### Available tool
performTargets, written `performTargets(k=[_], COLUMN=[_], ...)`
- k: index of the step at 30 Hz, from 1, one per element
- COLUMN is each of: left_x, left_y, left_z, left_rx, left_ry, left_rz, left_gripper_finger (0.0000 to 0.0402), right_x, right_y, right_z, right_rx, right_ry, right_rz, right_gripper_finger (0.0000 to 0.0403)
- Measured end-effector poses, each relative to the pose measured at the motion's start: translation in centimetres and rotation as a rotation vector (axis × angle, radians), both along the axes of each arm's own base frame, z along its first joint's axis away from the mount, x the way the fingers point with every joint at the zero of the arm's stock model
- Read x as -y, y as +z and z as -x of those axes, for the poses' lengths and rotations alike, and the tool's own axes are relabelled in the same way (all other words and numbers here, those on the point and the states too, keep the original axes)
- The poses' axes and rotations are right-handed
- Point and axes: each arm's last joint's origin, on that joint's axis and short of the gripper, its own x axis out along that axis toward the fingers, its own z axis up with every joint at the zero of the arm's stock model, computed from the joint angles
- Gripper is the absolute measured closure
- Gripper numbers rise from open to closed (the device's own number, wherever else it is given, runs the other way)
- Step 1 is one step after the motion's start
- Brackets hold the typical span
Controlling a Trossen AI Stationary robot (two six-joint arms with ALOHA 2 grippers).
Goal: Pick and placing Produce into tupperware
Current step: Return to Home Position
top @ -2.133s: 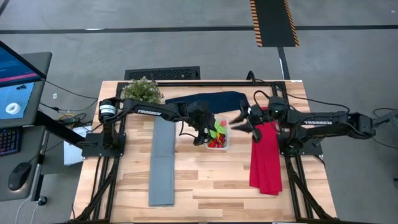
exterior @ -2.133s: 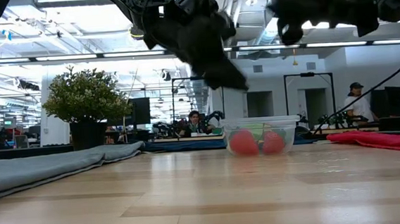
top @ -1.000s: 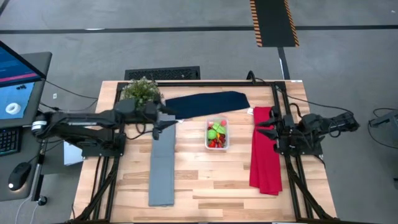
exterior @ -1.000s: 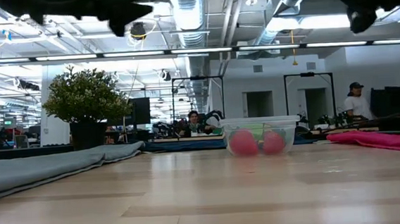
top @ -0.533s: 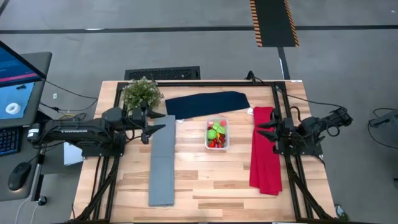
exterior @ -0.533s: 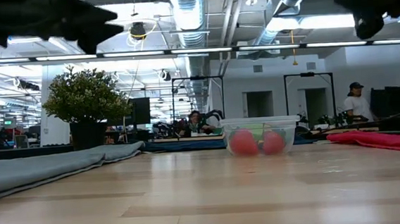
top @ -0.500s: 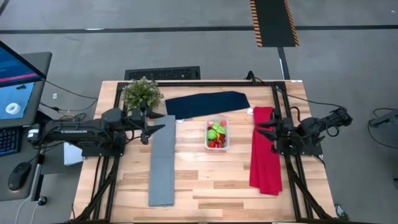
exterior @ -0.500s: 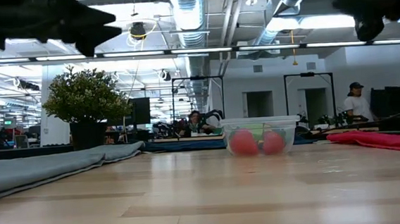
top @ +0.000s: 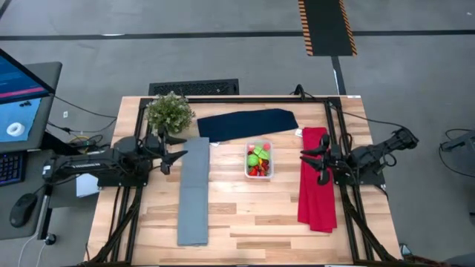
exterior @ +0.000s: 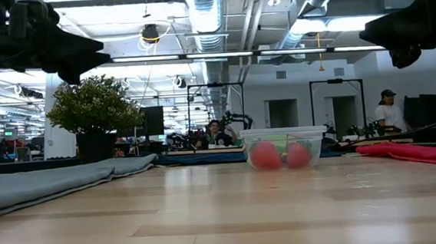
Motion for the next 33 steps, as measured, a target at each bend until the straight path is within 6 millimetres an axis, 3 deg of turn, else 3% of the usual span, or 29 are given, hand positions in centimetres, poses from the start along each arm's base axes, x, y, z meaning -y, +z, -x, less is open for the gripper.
performTargets(k=[9,14,18,23,33], left_x=[-0.3,0.2,0.8,0.9,0.9], left_y=[-0.8,-1.2,-1.2,-1.4,-1.4], left_z=[1.2,0.8,0.7,0.7,0.7], left_rx=[-0.038,0.011,0.003,-0.016,-0.016], left_ry=[0.177,0.088,-0.026,-0.036,-0.037], left_rz=[0.036,0.024,-0.005,-0.007,0.009], left_gripper_finger=[0.0198,0.0198,0.0198,0.0198,0.0198], right_x=[-0.5,0.1,-0.2,-0.8,-0.3], right_y=[0.3,0.1,0.0,0.1,-0.2], right_z=[0.2,0.7,0.7,0.5,0.3], right_rx=[0.040,0.005,-0.007,0.021,0.015], right_ry=[0.004,-0.316,-0.276,-0.028,-0.084], right_rz=[-0.018,-0.016,0.015,-0.031,-0.108], right_gripper_finger=[0.0278,0.0278,0.0278,0.0278,0.0278])
